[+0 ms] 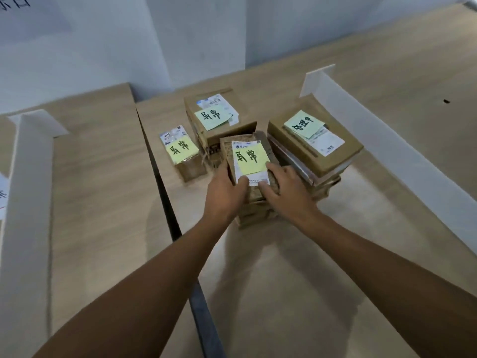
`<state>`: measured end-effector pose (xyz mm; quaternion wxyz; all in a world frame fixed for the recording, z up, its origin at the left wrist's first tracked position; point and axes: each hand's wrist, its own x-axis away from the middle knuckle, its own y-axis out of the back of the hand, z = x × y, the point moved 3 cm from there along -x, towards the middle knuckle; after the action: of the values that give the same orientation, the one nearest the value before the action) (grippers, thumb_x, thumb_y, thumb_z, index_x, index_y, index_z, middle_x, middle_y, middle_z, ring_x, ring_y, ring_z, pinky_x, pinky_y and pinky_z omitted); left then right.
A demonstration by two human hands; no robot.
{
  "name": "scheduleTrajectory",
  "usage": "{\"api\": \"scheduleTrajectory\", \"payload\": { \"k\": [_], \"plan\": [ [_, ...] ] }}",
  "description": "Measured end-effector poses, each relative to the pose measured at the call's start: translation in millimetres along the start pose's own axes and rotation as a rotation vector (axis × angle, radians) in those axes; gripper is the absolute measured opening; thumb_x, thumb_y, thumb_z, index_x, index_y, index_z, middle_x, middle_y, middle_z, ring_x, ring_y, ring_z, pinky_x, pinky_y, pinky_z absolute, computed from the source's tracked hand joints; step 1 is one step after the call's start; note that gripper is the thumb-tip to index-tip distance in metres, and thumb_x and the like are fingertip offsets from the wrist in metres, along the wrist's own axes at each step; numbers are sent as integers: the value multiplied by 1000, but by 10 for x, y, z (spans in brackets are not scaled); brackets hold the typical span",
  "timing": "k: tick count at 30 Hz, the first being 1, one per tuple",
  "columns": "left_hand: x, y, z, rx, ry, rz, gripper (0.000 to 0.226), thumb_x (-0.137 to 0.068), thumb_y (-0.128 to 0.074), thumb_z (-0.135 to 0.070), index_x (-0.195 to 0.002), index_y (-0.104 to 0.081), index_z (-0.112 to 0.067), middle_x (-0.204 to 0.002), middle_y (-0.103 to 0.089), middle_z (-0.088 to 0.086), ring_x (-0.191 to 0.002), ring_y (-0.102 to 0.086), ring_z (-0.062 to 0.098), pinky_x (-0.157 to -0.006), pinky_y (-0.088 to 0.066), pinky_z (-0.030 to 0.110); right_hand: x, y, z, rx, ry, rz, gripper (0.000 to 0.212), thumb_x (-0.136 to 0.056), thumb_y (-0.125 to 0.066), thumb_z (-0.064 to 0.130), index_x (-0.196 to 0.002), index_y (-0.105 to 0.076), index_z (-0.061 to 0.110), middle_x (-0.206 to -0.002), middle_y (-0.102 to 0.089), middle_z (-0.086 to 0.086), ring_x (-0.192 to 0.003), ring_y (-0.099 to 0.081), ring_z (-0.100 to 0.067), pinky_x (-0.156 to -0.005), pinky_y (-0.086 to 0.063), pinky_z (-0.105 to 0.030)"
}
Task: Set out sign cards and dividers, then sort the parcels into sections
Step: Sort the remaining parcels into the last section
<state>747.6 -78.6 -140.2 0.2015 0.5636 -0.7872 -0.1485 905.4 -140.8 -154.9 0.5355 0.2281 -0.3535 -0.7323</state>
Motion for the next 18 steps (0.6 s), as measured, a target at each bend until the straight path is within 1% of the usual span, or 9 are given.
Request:
{"api": "scheduleTrajectory", "payload": {
  "k": [3,5,8,10,12,13,16,17,18],
  "plan": [
    [51,218,-175,45,-36,-61,40,-92,-59,-31,-125,-45,-49,-107,-62,-34,-99,-63,-11,-70,-52,11,140,152,345,-3,73,-102,58,-97,-53,50,-150,-37,32,-134,-41,-4,-126,-47,-23,-97,-52,-39],
    [132,472,-305,89,-56,-119,38,-90,-61,-30,-119,-46,-49,-100,-62,-37,-93,-62,-16,-65,-48,6,224,245,661,-50,123,-144,58,-92,-53,52,-145,-38,36,-128,-39,-1,-123,-47,-22,-95,-54,-42],
    [299,1023,-376,116,-98,-217,36,-86,-60,-28,-109,-50,-54,-94,-66,-38,-88,-62,-16,-61,-42,2,250,218,1192,-113,201,-142,58,-91,-57,52,-144,-39,38,-124,-38,2,-122,-46,-20,-98,-52,-42],
    [424,1509,-314,115,-123,-267,42,-85,-61,-26,-117,-51,-52,-97,-67,-36,-90,-63,-14,-62,-42,3,240,47,1603,-181,245,-106,61,-91,-62,49,-146,-36,39,-128,-38,5,-125,-46,-17,-100,-50,-39],
    [569,2080,-153,88,-125,-333,51,-86,-62,-24,-134,-51,-38,-101,-65,-34,-93,-60,-17,-66,-42,2,255,-232,2072,-239,299,-64,67,-91,-64,49,-149,-32,41,-137,-37,7,-128,-44,-11,-102,-45,-34],
    [659,2392,-29,72,-117,-368,54,-86,-62,-25,-138,-50,-34,-105,-64,-33,-95,-60,-17,-68,-42,2,276,-414,2334,-254,331,-38,69,-90,-64,50,-150,-31,42,-139,-37,7,-127,-42,-7,-101,-42,-30],
    [1023,3359,504,21,-73,-470,66,-82,-60,-37,-146,-43,-34,-117,-60,-33,-101,-58,-13,-79,-44,7,425,-1093,3196,-307,425,68,73,-88,-65,50,-151,-29,43,-127,-37,10,-112,-43,4,-94,-36,-15],
    [1158,3662,725,10,-55,-497,72,-82,-59,-38,-151,-38,-33,-122,-53,-36,-101,-54,-15,-81,-40,6,502,-1352,3480,-329,447,110,74,-88,-65,49,-151,-29,43,-125,-36,12,-108,-45,6,-92,-37,-12],
    [1294,3951,963,6,-31,-520,76,-85,-61,-37,-155,-31,-32,-126,-46,-37,-102,-48,-19,-81,-36,4,594,-1626,3748,-349,461,159,74,-88,-66,47,-152,-29,42,-125,-37,12,-108,-48,6,-92,-39,-13]
  ]
}}
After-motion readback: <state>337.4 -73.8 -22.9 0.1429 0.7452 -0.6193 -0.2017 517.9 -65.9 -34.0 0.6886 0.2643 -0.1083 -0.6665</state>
